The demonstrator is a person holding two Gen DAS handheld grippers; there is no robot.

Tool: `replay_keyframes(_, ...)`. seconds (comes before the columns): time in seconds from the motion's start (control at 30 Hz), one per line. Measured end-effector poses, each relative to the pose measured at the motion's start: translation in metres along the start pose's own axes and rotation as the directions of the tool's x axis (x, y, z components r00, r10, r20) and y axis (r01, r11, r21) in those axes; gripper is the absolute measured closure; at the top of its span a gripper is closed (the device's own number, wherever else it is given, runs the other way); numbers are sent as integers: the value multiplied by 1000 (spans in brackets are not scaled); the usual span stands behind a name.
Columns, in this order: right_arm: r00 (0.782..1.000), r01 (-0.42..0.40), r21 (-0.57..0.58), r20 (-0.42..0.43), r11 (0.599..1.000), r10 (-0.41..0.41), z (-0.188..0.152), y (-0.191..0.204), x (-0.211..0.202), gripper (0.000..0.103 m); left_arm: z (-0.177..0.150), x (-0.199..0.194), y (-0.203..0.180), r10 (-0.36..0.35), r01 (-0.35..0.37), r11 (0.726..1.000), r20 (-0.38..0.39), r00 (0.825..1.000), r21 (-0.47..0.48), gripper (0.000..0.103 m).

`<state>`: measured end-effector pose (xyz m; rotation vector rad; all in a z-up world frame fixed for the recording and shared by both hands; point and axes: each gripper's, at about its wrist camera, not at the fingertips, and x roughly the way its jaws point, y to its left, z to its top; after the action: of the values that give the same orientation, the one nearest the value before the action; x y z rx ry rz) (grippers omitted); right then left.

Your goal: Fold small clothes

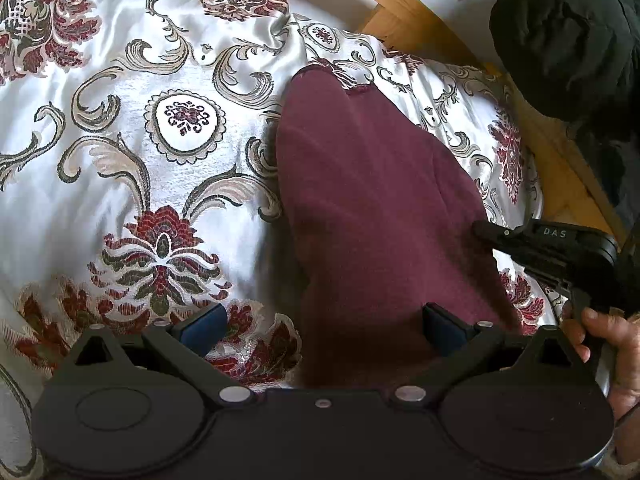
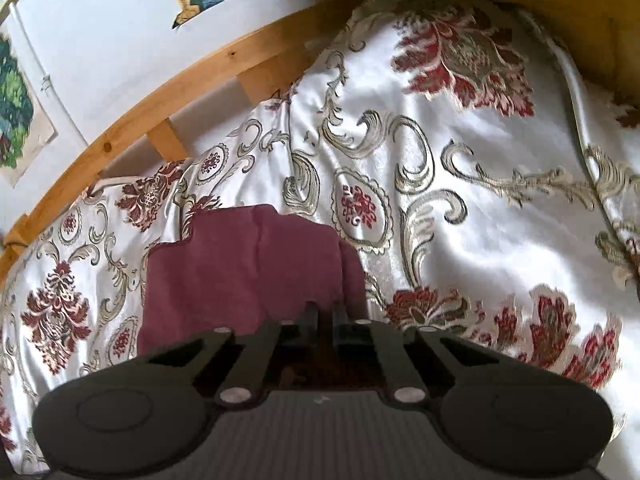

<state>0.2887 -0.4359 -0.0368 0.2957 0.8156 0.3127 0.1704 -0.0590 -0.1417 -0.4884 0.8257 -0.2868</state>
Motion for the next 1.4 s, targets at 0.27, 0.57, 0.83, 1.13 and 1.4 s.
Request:
replay_keyframes(0.27, 995, 62, -80, 86, 995, -55, 8, 9, 2, 98, -2, 0, -5, 4, -4, 999, 9, 1000, 32, 1)
replay_keyframes(0.57, 999, 34, 89, 20, 995, -36, 2, -16, 3, 65, -2, 0, -5, 5, -5, 999, 5, 1000, 35, 1)
replay_keyframes(0.83, 995, -56, 257, -66, 965, 75, -5, -36, 8, 20, -2, 0, -5, 5, -6, 999, 3, 1000, 34, 1)
replay_keyframes(1.13, 992, 20, 166, -127, 986, 2, -13, -26, 26, 30, -2, 0, -5, 6, -6, 1000, 1, 1000, 29, 0)
replay_keyframes(1.4, 995, 23, 57, -101, 998, -17, -16, -6, 19, 67, -2, 0, -6, 6, -6, 999, 1, 1000, 32, 0)
